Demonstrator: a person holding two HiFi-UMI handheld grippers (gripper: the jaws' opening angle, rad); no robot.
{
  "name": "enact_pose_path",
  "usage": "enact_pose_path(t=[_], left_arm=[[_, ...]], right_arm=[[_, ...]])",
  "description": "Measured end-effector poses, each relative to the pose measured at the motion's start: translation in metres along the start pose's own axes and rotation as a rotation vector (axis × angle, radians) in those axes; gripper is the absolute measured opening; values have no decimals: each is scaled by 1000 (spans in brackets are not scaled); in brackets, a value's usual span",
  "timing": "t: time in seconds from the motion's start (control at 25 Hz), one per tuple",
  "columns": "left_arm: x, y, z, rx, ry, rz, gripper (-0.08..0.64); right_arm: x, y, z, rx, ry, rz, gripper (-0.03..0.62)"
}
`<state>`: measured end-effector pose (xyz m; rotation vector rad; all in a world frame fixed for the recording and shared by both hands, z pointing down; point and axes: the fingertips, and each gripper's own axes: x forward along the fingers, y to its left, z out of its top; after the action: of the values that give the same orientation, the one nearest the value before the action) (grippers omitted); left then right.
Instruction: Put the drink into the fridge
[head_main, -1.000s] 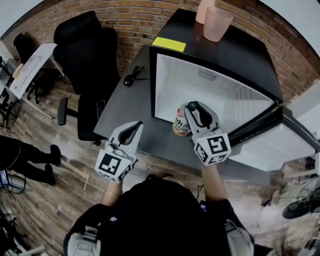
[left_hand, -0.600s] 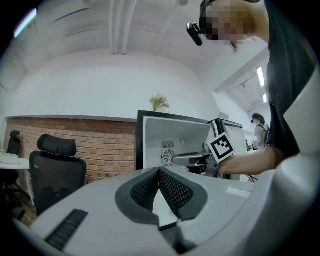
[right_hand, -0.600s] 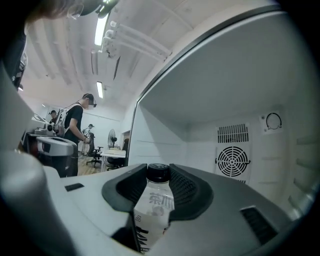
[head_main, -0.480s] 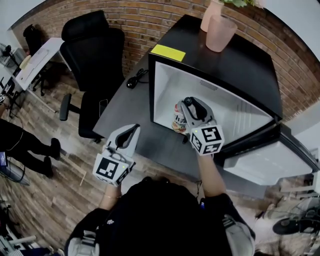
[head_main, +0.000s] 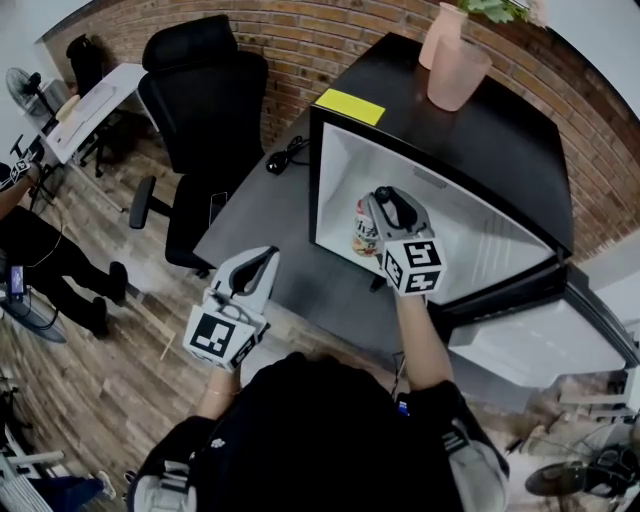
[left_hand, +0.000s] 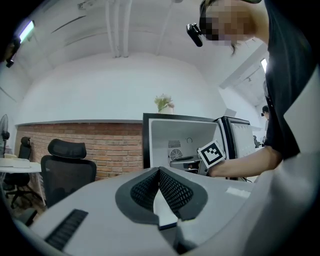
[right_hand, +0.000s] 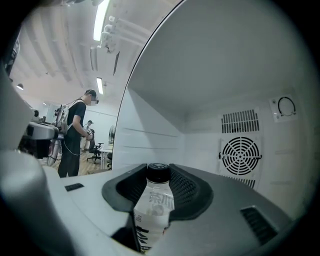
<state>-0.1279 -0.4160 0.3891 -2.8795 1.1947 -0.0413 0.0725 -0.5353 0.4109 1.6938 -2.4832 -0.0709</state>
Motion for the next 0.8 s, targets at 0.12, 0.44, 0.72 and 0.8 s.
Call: enact_pose_path(t=[0.12, 0.44, 0.72, 0.8], left_arm=[[-2, 2, -2, -3, 5, 11, -3], [-3, 3, -3, -11, 3, 27, -3], [-3, 6, -1, -7, 1, 40, -3], [-2, 6, 0, -5, 0, 42, -3]], right_arm=[[7, -3, -1, -1, -1, -2, 137], [20, -14, -7, -14, 20, -8, 137], [31, -23, -8, -6, 19, -12, 137], [34, -25, -9, -6, 20, -13, 137]])
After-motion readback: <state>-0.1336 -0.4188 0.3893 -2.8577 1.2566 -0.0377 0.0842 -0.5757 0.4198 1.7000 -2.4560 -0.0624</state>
